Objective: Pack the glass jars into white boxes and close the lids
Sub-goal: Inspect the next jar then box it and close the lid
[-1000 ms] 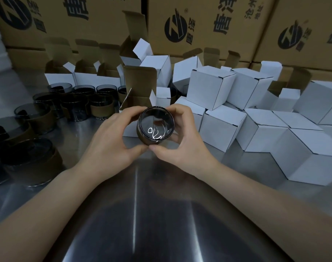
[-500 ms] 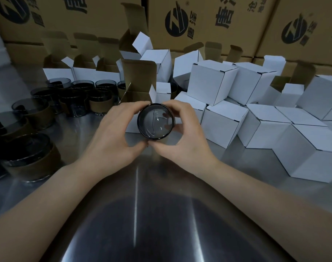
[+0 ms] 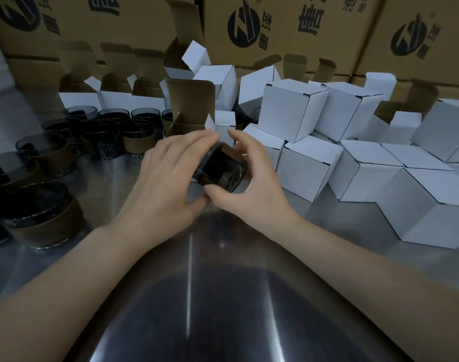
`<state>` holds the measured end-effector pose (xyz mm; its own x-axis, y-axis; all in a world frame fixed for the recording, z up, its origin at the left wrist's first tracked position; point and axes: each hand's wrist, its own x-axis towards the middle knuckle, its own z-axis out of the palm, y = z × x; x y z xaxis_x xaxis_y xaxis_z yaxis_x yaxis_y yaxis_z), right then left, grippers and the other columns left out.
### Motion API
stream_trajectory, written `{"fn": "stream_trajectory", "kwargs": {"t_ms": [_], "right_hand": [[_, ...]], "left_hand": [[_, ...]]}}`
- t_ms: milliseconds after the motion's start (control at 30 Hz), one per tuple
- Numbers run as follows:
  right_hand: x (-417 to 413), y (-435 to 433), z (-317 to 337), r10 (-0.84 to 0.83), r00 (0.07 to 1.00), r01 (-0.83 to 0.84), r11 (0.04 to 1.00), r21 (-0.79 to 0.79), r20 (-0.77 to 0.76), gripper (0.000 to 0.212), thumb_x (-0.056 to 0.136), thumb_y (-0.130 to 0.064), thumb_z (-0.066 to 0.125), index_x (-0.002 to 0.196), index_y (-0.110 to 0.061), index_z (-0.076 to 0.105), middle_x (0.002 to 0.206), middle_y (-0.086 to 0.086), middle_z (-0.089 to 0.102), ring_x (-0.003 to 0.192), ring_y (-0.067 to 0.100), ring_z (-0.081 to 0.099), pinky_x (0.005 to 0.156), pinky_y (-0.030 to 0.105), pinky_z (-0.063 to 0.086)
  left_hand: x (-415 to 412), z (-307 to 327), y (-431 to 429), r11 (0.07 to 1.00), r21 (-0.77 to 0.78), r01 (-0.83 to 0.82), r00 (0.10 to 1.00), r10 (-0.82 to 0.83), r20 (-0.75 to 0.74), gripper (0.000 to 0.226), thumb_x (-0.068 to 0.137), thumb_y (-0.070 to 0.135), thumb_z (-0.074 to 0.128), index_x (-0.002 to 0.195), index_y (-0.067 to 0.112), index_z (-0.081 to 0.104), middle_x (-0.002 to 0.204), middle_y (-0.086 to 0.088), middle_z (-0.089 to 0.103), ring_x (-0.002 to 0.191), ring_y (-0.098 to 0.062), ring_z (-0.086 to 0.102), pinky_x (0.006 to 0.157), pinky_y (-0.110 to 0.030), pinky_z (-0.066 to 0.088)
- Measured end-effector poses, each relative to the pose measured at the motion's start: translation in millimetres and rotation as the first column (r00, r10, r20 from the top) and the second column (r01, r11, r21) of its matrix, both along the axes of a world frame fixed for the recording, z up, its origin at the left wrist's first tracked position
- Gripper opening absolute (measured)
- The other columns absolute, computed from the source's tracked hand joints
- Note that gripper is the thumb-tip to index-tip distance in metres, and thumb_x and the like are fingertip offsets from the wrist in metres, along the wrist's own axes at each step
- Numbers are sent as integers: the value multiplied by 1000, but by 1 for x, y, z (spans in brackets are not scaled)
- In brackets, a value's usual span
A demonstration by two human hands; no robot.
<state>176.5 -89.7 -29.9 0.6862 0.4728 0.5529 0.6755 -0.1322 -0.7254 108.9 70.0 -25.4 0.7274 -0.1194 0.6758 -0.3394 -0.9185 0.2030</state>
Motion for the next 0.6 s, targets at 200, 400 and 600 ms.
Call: {"fn": "stream_trajectory", "kwargs": {"t_ms": [200, 400, 600], "right_hand": [[-1, 0, -1, -20, 1000, 19, 997, 72, 14, 84, 71, -22, 84, 138, -25, 33, 116, -16, 47, 110, -3, 49, 88, 8, 44], [-2, 0, -1, -43, 997, 40, 998, 45, 61, 86, 70, -27, 85, 136, -32, 31, 126, -3, 51, 118, 9, 51, 95, 14, 45], [-2, 0, 1, -47, 995, 45, 999, 20, 89, 83, 70, -36, 81, 134, -39, 28, 126, -17, 45, 123, 6, 47, 102, 20, 42]], "left_hand": [[0, 1, -2, 994, 78, -78, 995, 72, 69, 74, 74, 15, 76, 141, 10, 45, 140, -10, 50, 128, -29, 38, 103, -45, 31], [-1, 1, -2, 991, 46, -125, 992, 124, 21, 72, 71, 28, 75, 137, 14, 48, 126, -9, 59, 120, -25, 42, 94, -40, 35], [-1, -1, -3, 985, -107, -139, 987, 129, -95, 73, 70, 41, 64, 137, 16, 46, 127, -2, 58, 119, -15, 41, 96, -31, 32]]}}
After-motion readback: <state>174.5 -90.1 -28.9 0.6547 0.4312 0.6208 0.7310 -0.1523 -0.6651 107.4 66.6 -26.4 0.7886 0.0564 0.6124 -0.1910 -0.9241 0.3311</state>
